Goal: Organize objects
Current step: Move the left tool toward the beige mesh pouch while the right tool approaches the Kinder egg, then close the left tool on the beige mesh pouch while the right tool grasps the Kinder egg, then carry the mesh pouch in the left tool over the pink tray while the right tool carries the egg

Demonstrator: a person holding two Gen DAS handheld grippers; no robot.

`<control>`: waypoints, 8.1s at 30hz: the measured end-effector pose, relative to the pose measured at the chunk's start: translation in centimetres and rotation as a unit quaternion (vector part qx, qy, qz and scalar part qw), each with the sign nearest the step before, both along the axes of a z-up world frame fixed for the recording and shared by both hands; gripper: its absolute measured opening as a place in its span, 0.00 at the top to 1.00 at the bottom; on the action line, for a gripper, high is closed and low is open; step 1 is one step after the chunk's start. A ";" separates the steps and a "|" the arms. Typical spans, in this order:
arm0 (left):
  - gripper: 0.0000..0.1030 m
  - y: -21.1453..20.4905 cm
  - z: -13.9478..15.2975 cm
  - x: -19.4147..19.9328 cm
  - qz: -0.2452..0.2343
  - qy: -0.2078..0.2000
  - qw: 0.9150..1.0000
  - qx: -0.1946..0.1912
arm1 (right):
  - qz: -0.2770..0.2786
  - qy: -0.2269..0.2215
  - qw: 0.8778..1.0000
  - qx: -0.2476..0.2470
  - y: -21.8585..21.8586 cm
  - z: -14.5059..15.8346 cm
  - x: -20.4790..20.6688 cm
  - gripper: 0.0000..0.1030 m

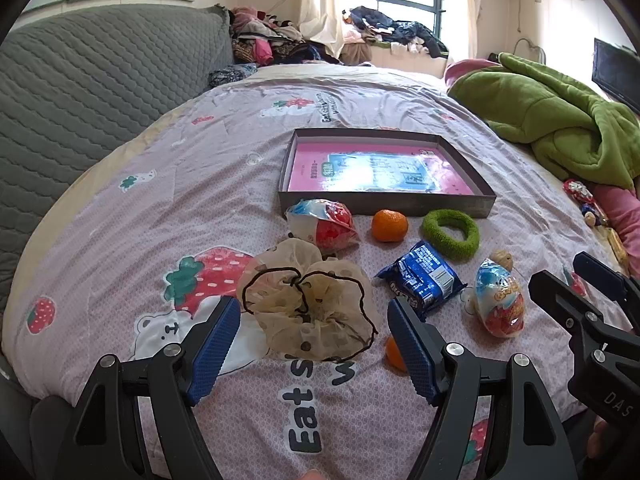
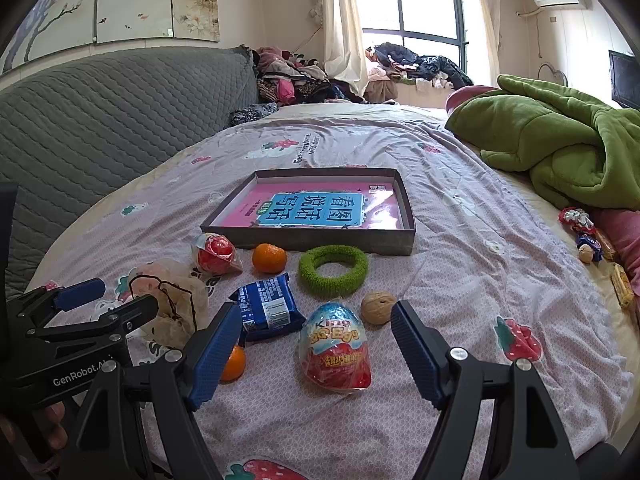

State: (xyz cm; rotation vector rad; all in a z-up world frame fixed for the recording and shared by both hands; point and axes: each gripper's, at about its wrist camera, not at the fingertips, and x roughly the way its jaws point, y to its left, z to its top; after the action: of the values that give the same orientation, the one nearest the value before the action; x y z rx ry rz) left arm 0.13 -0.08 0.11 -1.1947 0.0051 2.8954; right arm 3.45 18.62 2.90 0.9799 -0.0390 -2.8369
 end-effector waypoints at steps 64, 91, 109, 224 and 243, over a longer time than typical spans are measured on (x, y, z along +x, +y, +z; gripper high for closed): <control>0.25 -0.1 -2.4 0.8 -0.019 -0.050 0.999 0.005 | 0.010 -0.039 0.999 0.015 0.1 -2.0 0.8 0.26; 0.25 -1.0 -5.2 2.6 -0.029 -0.105 0.994 0.010 | 0.028 -0.101 0.994 0.020 -0.2 -5.3 2.0 0.26; 0.25 -4.1 -5.5 -1.1 0.008 -0.077 0.996 0.039 | -0.003 -0.087 0.996 0.025 1.1 -5.5 -0.8 0.26; 0.87 1.7 1.7 -14.3 -0.052 0.064 0.996 0.033 | 0.034 0.042 0.998 0.014 1.9 0.6 -12.4 0.51; 0.87 2.2 0.9 -20.7 -0.042 0.032 0.998 0.039 | 0.037 0.029 0.999 0.016 3.6 0.4 -18.4 0.51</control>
State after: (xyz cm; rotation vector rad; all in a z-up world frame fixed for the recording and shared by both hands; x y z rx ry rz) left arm -20.54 2.13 1.02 -1.0632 -0.0568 2.8312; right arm -15.00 22.20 3.27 0.8850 0.0469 -2.8041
